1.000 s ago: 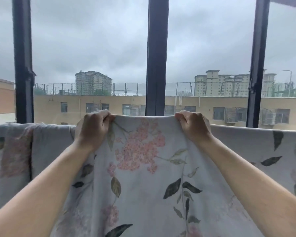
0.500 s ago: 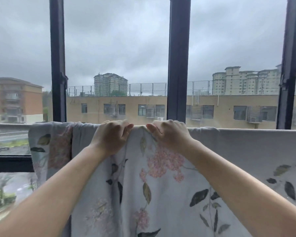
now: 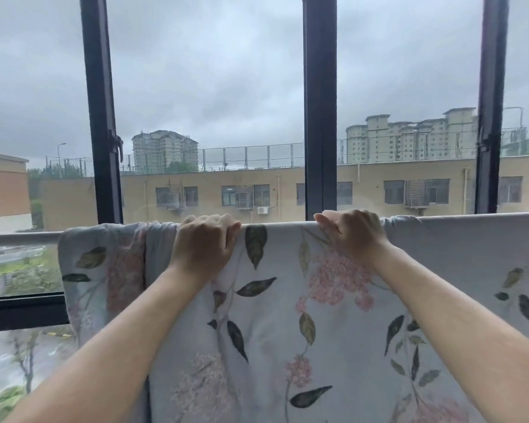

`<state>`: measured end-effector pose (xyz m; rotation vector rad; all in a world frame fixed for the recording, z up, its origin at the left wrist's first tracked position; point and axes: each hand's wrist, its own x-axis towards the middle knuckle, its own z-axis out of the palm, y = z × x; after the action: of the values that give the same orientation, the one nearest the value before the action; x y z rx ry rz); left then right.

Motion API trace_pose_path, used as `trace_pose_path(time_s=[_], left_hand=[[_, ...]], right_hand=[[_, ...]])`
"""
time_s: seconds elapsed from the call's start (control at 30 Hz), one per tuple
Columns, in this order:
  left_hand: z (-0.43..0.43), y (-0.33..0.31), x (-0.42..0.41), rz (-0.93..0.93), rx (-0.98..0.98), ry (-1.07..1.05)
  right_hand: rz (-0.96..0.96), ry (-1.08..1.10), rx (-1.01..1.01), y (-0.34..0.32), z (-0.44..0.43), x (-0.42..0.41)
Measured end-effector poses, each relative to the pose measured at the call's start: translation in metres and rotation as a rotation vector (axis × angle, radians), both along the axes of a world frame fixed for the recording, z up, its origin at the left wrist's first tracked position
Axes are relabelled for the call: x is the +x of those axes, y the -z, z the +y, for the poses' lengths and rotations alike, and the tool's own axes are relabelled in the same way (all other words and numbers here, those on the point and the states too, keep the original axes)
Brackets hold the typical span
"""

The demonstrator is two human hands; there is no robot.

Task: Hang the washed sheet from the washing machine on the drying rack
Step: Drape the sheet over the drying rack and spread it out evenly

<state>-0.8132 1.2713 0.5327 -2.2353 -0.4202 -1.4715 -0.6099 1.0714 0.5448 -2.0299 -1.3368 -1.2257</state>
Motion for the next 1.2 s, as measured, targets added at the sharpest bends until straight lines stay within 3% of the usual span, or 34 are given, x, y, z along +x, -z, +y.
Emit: trace_pose_path(time_s=[0.13, 0.27, 0.4, 0.6, 0.8, 1.03, 1.2], left_hand=[[0.001, -0.001, 0.001, 0.001, -0.024, -0.016], [-0.002, -0.001, 0.005, 0.035, 0.008, -0.035], [-0.005, -0.001, 0.016, 0.014, -0.005, 0.044], [-0.009, 0.002, 0.016, -0.046, -0.051, 0.081], [0.005, -0.002, -0.01, 0.0, 0.053, 0.012], [0.025, 0.013, -0.032, 0.014, -0.152, -0.141], [0.03, 0.034, -0.075, -0.069, -0.227, -0.183]], right_hand=[[0.049, -0.048, -0.077, -0.001, -0.012, 0.005], [0.095, 0.118, 0.002, 0.002, -0.043, 0.03], [0.318, -0.028, 0.084, -0.002, -0.042, 0.036], [0.203, -0.02, 0.099, 0.001, -0.01, 0.007], [0.023, 0.004, 0.041, 0.006, -0.015, 0.014], [0.081, 0.033, -0.035, 0.002, 0.0, -0.006], [-0.032, -0.095, -0.128, 0.013, 0.035, -0.057]])
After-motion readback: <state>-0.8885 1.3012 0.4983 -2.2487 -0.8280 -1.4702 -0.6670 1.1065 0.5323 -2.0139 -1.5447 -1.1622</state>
